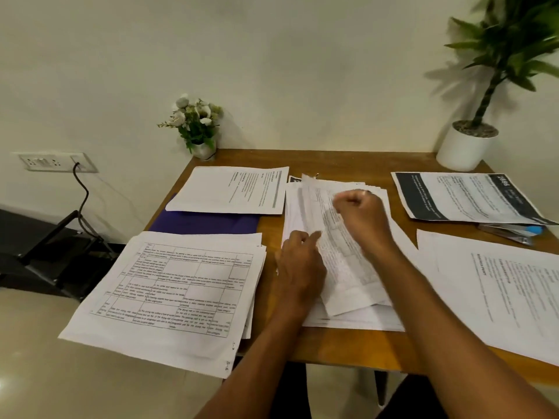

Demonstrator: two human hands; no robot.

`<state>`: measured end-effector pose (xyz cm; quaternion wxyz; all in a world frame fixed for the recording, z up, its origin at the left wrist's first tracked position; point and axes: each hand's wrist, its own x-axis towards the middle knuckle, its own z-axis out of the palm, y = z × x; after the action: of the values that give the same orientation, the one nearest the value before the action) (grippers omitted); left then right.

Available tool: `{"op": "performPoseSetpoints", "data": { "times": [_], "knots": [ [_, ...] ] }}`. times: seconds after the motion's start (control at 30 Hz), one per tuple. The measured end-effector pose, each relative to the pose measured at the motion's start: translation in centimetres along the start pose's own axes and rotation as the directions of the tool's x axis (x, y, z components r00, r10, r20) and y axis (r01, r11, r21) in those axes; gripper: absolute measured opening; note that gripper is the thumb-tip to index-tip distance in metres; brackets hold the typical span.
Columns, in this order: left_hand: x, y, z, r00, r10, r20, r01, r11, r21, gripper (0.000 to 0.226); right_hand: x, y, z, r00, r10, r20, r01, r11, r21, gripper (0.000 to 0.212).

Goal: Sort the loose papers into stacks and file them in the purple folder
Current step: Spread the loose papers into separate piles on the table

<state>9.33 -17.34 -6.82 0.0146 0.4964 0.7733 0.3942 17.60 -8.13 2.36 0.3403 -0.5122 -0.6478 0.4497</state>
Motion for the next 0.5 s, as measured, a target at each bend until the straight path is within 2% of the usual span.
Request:
{"op": "performPoseSetpoints", "data": {
  "times": [0.03, 0.13, 0.23, 0.33, 0.5],
  "knots": [
    [-0.1, -0.1, -0.2, 1.000, -0.008, -0.001, 0.008, 0.996, -0.092, 0.034, 0.5, 1.5, -2.1, 0.999, 0.005, -0.053, -0.008, 0.999, -0.041, 0.011],
    [-0.2, -0.6, -0.3, 0.998, -0.047, -0.045, 0.037, 0.979, -0.198, 0.027, 2.3, 5.2, -7.4, 0.988, 0.064, -0.141, -0.072, 0.996, -0.053, 0.042],
    [-0.4, -0.5, -0.2, 0.995, -0.086, -0.052, 0.067, 0.954, -0.292, 0.022, 2.7, 7.0, -10.0, 0.990, 0.125, -0.065, -0.127, 0.992, -0.025, 0.064],
    [-0.5, -0.6, -0.1, 0.994, -0.098, -0.044, 0.077, 0.937, -0.342, 0.018, 2.3, 8.2, -10.5, 0.990, 0.117, 0.081, -0.120, 0.992, 0.033, 0.062],
    [-0.6, -0.4, -0.1, 0.987, -0.158, 0.008, 0.149, 0.915, -0.375, 0.017, 1.1, 8.0, -10.3, 0.981, 0.141, 0.136, -0.155, 0.983, 0.102, 0.039]
  ]
}}
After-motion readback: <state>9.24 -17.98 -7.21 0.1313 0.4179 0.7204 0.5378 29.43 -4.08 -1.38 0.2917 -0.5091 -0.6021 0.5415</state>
